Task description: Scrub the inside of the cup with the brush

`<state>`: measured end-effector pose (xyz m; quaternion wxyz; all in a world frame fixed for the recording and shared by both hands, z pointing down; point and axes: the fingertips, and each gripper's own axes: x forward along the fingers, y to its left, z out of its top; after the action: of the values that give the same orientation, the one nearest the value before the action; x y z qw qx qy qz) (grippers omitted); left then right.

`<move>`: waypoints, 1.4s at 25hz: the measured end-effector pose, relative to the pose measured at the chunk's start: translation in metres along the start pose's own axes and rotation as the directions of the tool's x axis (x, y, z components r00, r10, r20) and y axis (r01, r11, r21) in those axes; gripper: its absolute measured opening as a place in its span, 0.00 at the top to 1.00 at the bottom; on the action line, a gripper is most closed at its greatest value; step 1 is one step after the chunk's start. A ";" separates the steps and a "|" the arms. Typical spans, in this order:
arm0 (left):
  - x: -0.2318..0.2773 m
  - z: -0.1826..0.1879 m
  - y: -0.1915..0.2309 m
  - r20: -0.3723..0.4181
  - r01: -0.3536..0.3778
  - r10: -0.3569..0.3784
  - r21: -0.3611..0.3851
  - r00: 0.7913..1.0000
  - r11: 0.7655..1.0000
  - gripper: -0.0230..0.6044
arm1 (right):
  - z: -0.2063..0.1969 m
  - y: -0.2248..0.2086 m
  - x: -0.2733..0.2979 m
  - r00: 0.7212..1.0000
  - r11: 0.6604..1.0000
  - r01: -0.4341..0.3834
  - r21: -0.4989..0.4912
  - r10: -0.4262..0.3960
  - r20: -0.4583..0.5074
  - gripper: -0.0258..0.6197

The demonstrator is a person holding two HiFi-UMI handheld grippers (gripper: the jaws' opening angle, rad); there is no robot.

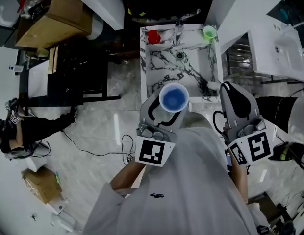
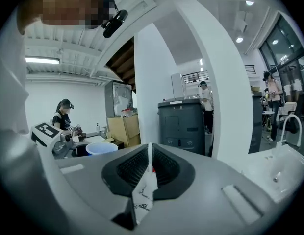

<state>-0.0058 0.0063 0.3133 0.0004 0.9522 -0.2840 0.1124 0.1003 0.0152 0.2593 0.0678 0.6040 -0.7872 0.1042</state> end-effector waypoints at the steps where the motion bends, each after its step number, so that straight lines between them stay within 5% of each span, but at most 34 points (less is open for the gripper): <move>1: 0.012 0.002 0.002 -0.002 -0.008 0.008 0.008 1.000 1.000 0.52 | 0.004 -0.008 0.006 1.000 1.000 -0.020 -0.005 0.020 0.002 0.92; 8: 0.076 -0.003 0.012 -0.018 -0.075 0.075 0.003 0.997 0.997 0.52 | 0.017 -0.047 0.040 0.991 0.990 -0.136 -0.035 0.136 0.002 0.92; 14: 0.097 -0.021 0.019 -0.045 -0.056 0.056 -0.019 0.997 0.998 0.52 | 0.027 -0.053 0.052 0.984 0.984 -0.179 -0.020 0.179 0.018 0.92; 25: 0.115 -0.034 0.032 -0.061 0.009 -0.007 0.028 0.998 1.000 0.52 | 0.050 -0.026 0.065 0.961 0.961 -0.275 0.028 0.273 0.048 0.92; 35: 0.105 -0.022 0.039 0.003 0.169 -0.169 0.045 0.986 0.985 0.52 | 0.057 0.002 0.080 0.898 0.892 -0.440 0.106 0.436 0.059 0.92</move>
<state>0.0537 -0.0816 0.3546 -0.0125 0.9730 -0.1998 0.1151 0.0788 -0.0733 0.2228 -0.0060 0.4160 -0.8965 0.1524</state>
